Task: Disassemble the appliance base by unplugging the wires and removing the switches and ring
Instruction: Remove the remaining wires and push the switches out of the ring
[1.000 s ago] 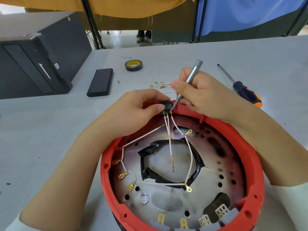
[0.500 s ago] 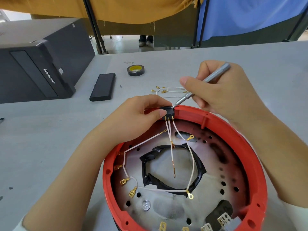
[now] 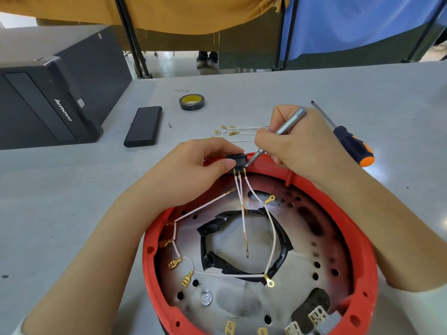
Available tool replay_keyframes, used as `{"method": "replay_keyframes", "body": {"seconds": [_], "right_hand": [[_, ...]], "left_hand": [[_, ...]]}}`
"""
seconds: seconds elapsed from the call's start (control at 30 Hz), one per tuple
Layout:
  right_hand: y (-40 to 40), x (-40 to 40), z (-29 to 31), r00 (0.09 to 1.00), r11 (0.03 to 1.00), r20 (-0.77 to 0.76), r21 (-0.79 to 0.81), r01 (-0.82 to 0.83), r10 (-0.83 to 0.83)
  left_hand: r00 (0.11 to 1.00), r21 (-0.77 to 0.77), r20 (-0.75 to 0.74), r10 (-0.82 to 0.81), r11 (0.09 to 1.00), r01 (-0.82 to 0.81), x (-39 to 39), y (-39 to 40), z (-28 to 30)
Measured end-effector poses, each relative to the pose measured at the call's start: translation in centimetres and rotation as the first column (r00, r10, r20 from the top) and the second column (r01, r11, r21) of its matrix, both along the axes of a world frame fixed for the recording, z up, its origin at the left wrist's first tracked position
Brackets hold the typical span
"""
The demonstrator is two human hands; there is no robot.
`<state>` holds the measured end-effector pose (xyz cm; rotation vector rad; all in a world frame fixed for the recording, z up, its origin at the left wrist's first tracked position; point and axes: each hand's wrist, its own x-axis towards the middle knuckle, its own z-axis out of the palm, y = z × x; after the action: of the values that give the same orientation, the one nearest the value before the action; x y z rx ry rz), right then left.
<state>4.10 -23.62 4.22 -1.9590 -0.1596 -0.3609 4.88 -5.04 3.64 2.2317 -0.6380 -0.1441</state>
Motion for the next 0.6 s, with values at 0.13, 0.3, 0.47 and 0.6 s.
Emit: {"method": "replay_keyframes", "body": {"seconds": [0.13, 0.3, 0.47, 0.6], "right_hand": [[-0.05, 0.08, -0.10, 1.000, 0.998, 0.006, -0.053, 0.016, -0.015], [0.06, 0.04, -0.19, 1.000, 0.997, 0.020, -0.076, 0.015, -0.014], [0.09, -0.22, 0.23, 0.999, 0.985, 0.048, -0.173, -0.003, 0.011], [0.34, -0.42, 0.34, 0.995, 0.965, 0.097, -0.261, -0.013, 0.039]], "left_hand": [[1.000, -0.017, -0.008, -0.001, 1.000, 0.001, 0.00, 0.01, -0.01], [1.000, -0.016, -0.001, -0.005, 1.000, 0.004, -0.03, 0.00, 0.01], [1.000, -0.018, 0.004, -0.008, 1.000, 0.008, -0.03, 0.01, -0.02], [1.000, -0.028, 0.007, -0.011, 1.000, 0.011, 0.02, -0.05, -0.09]]}}
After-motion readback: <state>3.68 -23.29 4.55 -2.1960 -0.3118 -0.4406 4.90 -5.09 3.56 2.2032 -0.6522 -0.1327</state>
